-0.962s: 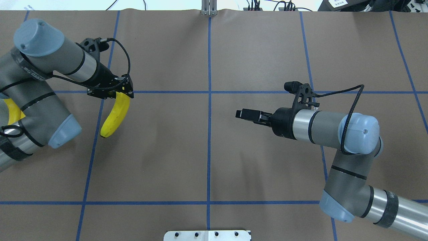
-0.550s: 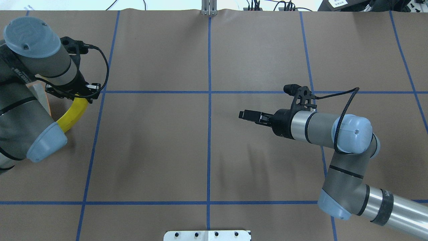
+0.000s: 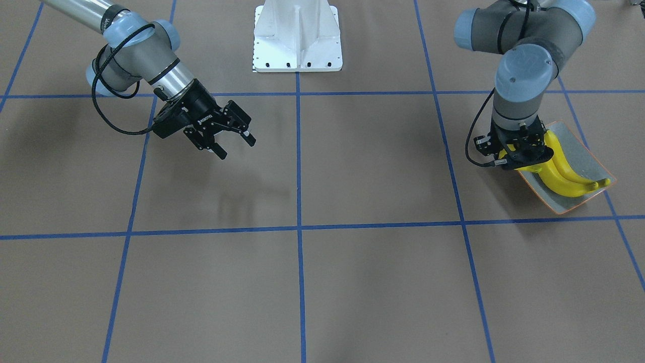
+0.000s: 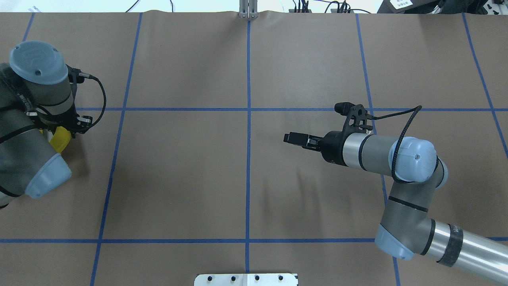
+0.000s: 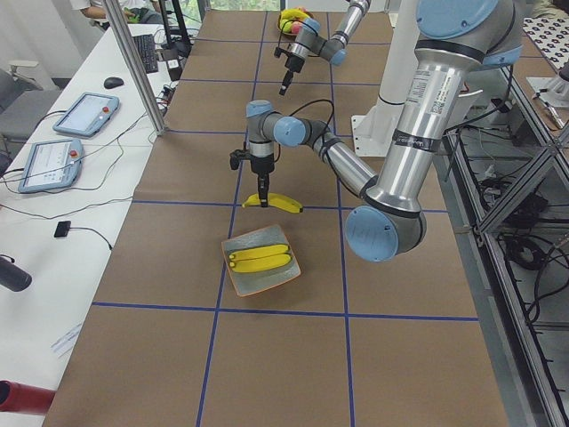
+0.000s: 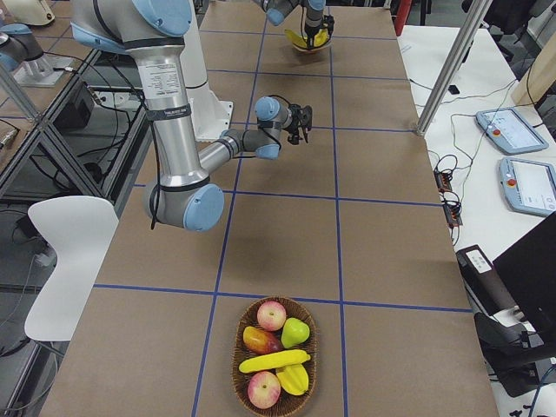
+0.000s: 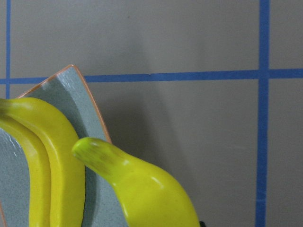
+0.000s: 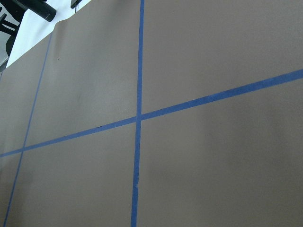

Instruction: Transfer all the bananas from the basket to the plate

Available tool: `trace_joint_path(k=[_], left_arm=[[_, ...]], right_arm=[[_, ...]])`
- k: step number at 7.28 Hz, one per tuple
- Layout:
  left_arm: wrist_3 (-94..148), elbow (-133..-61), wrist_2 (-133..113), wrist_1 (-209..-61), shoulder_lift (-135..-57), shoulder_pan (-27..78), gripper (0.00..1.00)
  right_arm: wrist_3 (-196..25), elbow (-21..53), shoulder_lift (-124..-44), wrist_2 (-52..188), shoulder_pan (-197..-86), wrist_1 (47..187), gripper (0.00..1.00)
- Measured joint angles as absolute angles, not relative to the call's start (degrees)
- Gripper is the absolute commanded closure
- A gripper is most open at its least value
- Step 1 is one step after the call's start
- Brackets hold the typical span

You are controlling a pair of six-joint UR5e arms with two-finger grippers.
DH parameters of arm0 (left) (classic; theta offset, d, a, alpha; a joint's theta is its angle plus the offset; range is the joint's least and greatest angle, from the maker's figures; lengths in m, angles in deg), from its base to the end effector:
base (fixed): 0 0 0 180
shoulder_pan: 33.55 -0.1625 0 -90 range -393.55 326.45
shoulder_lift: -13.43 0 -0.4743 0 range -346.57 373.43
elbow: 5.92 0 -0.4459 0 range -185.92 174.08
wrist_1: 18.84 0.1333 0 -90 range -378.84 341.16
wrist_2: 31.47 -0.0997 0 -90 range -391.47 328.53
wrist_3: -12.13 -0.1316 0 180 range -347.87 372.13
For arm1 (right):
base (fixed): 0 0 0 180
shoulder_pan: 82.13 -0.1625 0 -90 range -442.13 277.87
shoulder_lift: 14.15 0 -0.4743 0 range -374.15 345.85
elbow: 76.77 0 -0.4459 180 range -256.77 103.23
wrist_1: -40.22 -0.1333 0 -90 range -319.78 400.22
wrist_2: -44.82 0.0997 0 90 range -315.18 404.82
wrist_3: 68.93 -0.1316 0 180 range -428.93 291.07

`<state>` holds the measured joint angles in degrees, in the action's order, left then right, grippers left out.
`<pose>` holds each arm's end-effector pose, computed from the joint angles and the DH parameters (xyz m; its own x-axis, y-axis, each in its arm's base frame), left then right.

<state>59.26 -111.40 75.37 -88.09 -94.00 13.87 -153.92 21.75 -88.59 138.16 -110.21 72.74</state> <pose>0.3632 -0.5360 0.4749 0.9361 -0.0564 -0.3471 0.0363 0.9973 -0.0642 -0.5399 -0.4304 0.3581 0.1656 -0.0105 0.9861 -0.4061 0.9105 0.0779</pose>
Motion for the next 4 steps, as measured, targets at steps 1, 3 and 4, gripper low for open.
trace_joint_path(k=[1, 3, 4], left_arm=[[59.3, -109.4, 74.7, -88.1, -94.0, 14.2, 1.00], [58.9, -106.3, 74.1, -88.2, -94.0, 16.8, 1.00], [58.6, -105.5, 73.9, -88.2, -94.0, 17.9, 1.00]], right_arm=[[-153.9, 21.7, -88.5, 138.2, -110.2, 72.7, 0.00], [-153.9, 21.7, -88.5, 138.2, -110.2, 72.7, 0.00], [-153.9, 21.7, -88.4, 138.2, -110.1, 72.7, 0.00]])
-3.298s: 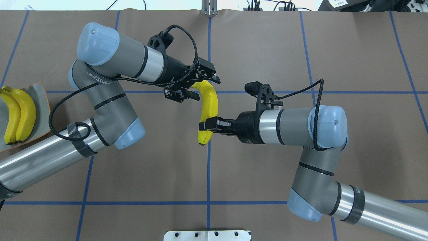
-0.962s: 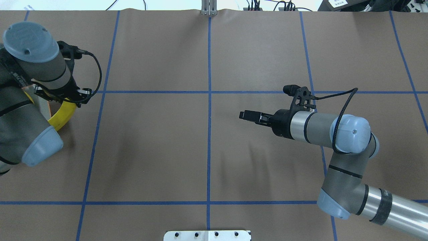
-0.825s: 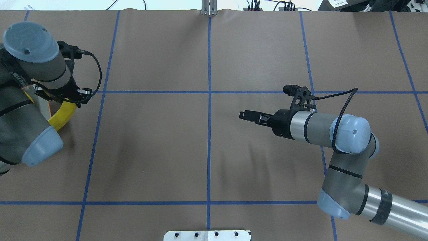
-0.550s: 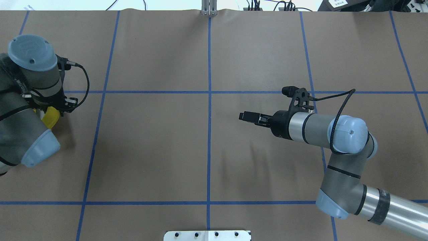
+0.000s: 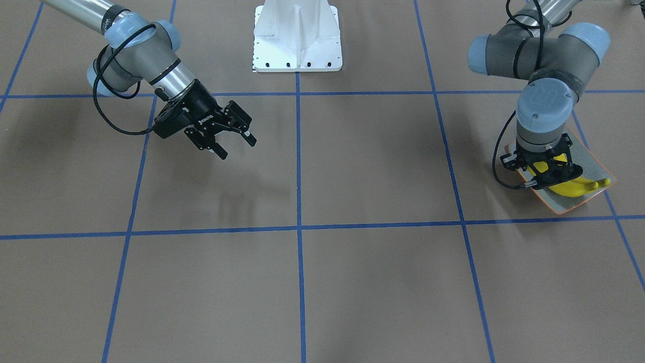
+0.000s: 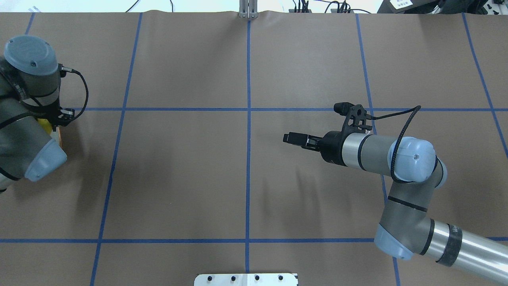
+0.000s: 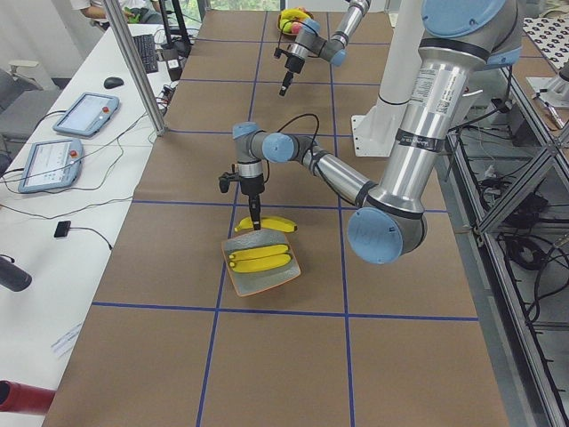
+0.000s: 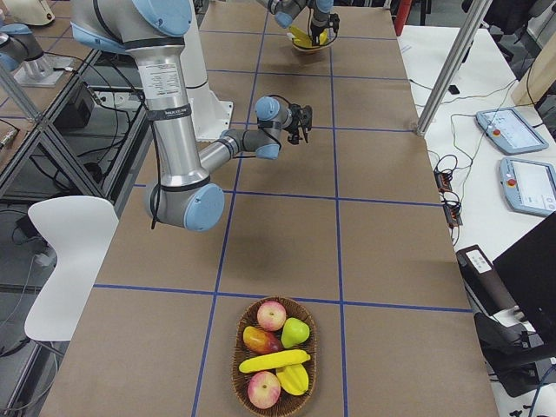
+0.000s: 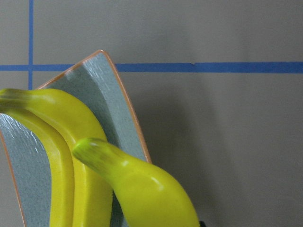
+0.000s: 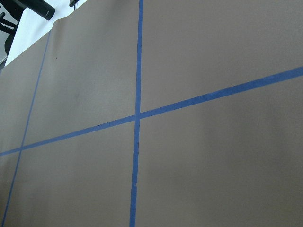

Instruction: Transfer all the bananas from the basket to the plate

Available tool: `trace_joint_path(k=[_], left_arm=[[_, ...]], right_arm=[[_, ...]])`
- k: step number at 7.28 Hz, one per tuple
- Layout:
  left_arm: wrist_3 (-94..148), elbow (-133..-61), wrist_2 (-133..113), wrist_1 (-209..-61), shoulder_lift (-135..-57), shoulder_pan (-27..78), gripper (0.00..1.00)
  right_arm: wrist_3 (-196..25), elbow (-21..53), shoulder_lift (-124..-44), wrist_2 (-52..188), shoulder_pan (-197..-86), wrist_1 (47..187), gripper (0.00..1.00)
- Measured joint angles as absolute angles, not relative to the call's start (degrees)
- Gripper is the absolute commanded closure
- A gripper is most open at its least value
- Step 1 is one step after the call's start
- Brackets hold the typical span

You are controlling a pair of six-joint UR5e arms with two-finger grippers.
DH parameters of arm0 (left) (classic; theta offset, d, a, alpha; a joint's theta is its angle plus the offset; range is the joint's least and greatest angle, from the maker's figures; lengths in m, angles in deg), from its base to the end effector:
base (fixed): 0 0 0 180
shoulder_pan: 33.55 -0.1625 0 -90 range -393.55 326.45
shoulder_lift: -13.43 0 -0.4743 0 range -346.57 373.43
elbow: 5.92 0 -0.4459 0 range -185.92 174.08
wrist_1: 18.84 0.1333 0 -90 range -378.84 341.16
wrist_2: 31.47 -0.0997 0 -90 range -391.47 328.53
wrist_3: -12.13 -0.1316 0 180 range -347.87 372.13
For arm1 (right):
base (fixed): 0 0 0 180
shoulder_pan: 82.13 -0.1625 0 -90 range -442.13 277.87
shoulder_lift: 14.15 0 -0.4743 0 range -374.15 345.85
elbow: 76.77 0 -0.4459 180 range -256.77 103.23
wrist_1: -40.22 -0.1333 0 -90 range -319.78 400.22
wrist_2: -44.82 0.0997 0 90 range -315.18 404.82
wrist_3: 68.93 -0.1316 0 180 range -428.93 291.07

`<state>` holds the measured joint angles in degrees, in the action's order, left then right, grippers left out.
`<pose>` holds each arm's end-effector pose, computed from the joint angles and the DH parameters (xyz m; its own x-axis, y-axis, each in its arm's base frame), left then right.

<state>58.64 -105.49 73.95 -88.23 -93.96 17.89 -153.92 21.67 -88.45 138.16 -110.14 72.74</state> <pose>0.3297 -0.5714 0.5280 0.9556 -0.1344 -0.2621 0.1072 0.9875 -0.1156 -0.5411 -0.4301 0.3573 0.1647 -0.0112 0.9863 -0.4051 0.9109 0.0779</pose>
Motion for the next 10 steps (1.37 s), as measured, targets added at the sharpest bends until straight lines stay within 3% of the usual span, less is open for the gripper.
trace_joint_path(k=[10], left_arm=[[58.9, -100.4, 72.4, -88.6, -94.9, 19.0, 1.00]], right_arm=[[-154.1, 22.1, -88.3, 136.6, -109.9, 72.8, 0.00]])
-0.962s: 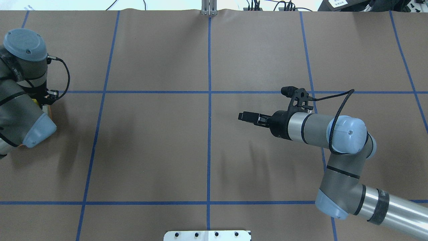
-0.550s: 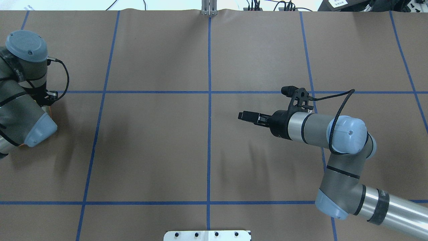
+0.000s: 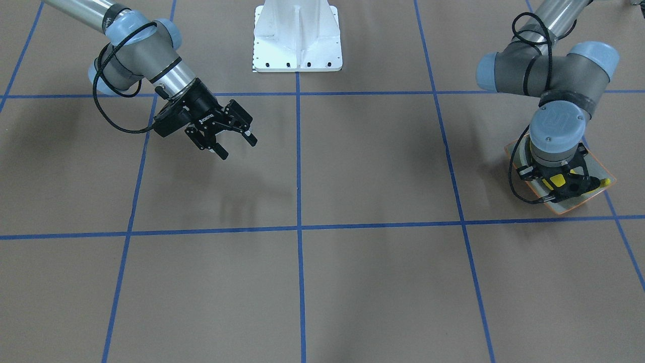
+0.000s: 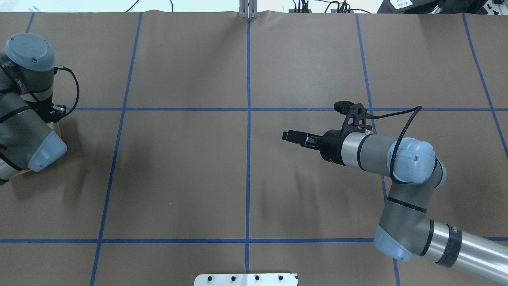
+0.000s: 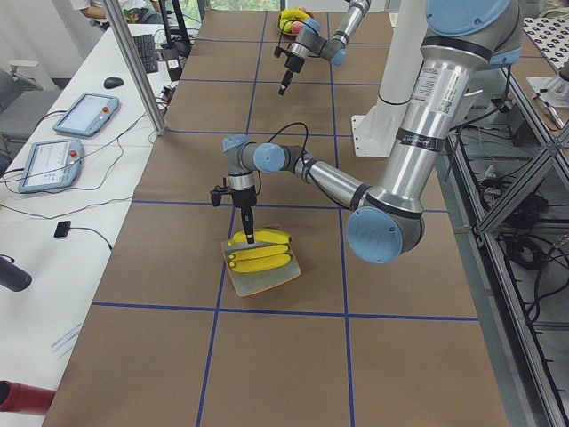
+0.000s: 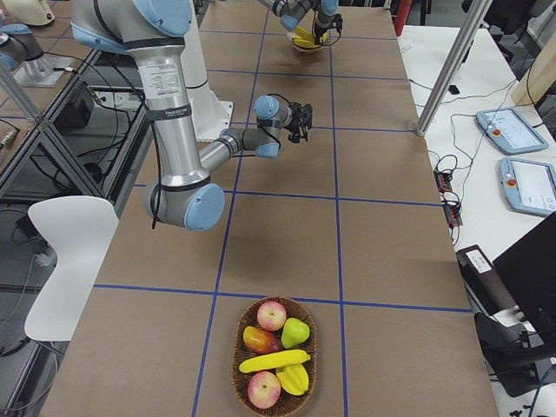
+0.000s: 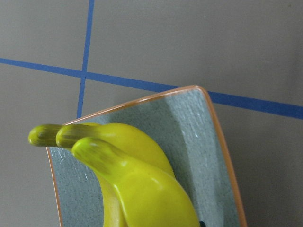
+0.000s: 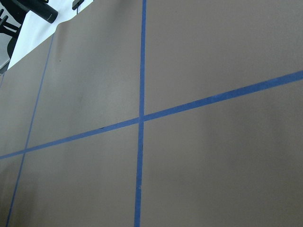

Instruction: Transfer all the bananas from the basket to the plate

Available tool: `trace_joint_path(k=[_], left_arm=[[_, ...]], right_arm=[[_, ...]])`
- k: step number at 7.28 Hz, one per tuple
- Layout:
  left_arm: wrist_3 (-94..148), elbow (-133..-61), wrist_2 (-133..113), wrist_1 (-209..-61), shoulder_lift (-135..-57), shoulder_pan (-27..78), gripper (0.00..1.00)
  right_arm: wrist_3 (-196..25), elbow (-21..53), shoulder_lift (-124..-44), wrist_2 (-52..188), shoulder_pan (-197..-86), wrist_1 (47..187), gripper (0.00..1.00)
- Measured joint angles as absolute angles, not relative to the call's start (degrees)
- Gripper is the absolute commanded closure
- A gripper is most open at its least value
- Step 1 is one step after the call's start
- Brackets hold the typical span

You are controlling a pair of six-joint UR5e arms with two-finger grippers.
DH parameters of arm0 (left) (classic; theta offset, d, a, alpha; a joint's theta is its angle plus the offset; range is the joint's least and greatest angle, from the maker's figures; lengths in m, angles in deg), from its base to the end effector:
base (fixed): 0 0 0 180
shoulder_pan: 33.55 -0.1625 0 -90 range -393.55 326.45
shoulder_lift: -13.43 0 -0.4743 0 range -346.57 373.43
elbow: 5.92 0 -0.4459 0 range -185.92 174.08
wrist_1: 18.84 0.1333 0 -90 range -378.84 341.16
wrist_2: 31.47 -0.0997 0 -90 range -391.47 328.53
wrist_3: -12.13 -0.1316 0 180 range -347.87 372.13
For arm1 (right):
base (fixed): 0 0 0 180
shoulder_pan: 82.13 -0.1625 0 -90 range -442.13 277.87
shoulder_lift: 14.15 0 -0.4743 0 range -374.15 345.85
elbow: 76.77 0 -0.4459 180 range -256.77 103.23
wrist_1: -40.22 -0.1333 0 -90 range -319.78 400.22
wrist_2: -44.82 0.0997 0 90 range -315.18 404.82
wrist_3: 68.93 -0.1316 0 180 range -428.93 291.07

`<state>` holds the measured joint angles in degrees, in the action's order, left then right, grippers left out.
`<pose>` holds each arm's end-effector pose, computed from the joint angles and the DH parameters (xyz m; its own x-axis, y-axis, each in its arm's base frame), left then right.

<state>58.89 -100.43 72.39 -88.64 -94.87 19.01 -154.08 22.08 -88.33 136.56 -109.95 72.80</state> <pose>0.3237 -0.5902 0.5630 0.9660 -0.1675 -0.1971 0.1407 0.9796 -0.1431 -0.5397 -0.4310 0.3521 0.1585 -0.0119 0.9873 -0.4280 0.9003 0.0796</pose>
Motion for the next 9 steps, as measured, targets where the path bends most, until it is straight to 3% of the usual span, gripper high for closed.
trace_joint_path(k=[4, 5, 6, 7, 9], left_arm=[[58.6, -99.2, 71.2, -89.7, -95.1, 19.5, 1.00], [58.6, -99.0, 71.1, -89.9, -95.3, 19.6, 0.77], [58.7, -98.8, 71.1, -89.9, -95.6, 19.6, 0.31], [58.7, -98.7, 71.1, -89.9, -95.7, 19.6, 0.00], [58.7, -98.7, 70.9, -90.0, -95.8, 19.7, 0.00]], right_arm=[[-154.0, 21.9, -88.3, 136.5, -109.8, 72.8, 0.00], [-154.0, 21.8, -88.3, 136.5, -109.8, 72.8, 0.00], [-154.0, 21.9, -88.3, 136.5, -109.8, 72.8, 0.00], [-154.0, 21.9, -88.3, 136.5, -109.8, 72.8, 0.00], [-154.1, 22.1, -88.4, 135.8, -109.6, 72.8, 0.00]])
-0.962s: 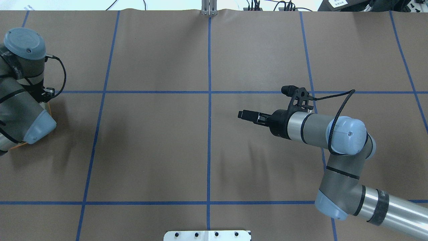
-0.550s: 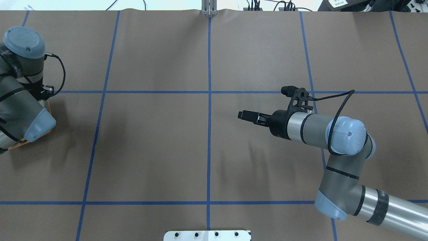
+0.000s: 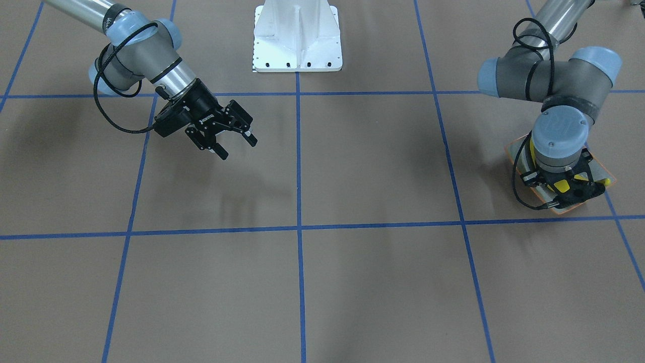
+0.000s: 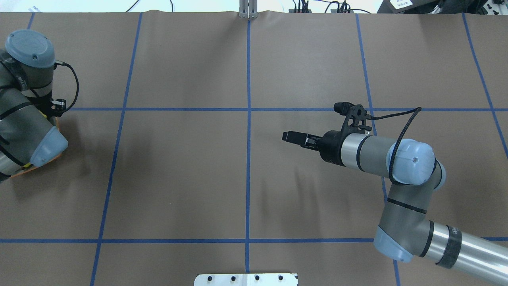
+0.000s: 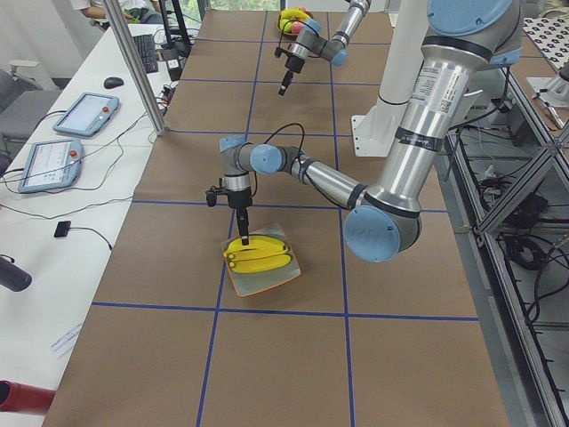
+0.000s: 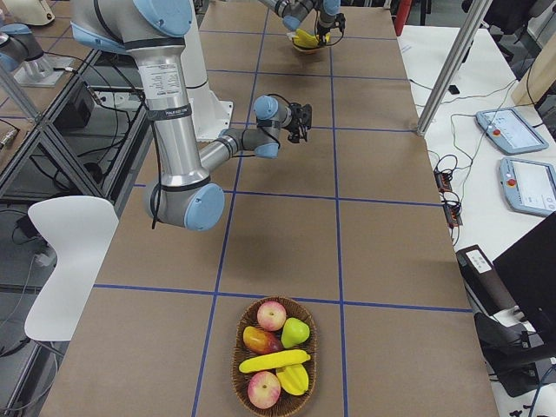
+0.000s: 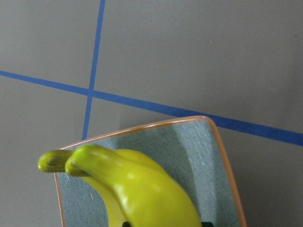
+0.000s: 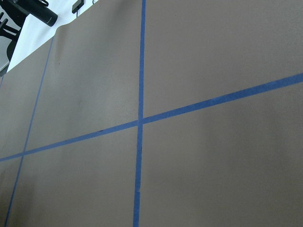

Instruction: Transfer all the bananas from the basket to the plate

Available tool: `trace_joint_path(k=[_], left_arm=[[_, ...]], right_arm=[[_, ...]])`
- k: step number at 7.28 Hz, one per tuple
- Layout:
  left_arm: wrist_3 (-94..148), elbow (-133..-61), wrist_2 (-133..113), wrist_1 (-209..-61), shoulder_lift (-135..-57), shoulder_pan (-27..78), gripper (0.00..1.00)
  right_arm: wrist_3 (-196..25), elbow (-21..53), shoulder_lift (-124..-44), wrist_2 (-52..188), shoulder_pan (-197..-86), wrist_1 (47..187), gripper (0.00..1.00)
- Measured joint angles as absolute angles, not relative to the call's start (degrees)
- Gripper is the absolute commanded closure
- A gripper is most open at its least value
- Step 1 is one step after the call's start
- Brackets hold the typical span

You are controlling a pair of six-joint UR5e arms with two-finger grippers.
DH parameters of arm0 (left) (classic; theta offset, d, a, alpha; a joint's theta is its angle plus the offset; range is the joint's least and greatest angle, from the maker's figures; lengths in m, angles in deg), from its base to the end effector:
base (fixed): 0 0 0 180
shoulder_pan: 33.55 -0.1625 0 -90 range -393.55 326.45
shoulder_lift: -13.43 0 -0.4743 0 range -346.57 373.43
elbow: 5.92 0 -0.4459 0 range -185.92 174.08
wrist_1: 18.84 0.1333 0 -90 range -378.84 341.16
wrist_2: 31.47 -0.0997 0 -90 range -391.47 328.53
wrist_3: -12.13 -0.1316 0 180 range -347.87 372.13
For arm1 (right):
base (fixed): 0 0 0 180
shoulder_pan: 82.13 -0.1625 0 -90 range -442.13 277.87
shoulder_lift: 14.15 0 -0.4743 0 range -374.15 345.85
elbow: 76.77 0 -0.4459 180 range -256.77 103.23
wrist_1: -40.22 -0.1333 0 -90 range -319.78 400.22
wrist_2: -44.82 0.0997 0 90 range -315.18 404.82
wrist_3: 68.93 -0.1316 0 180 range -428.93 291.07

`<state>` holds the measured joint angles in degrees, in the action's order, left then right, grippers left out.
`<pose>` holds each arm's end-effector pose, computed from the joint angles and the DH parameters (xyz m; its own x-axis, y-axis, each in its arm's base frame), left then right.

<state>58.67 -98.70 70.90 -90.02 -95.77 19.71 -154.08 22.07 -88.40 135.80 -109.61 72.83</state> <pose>0.3202 -0.6047 0.5664 0.9671 -0.1724 -0.1871 0.1522 0.9814 -0.1173 -0.5414 -0.4293 0.3531 0.1611 -0.0115 0.9869 -0.4343 0.8971 0.0813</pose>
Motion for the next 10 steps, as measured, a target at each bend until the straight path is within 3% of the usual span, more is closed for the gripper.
trace_joint_path(k=[6, 10], left_arm=[[58.9, -102.9, 71.5, -92.2, -97.4, 19.8, 0.00], [60.3, -106.9, 81.9, -101.0, -98.4, 19.8, 0.00]], right_arm=[[-153.9, 23.7, -89.9, 135.5, -111.2, 72.8, 0.00], [-142.8, 28.5, -106.4, 136.8, -121.3, 72.8, 0.00]])
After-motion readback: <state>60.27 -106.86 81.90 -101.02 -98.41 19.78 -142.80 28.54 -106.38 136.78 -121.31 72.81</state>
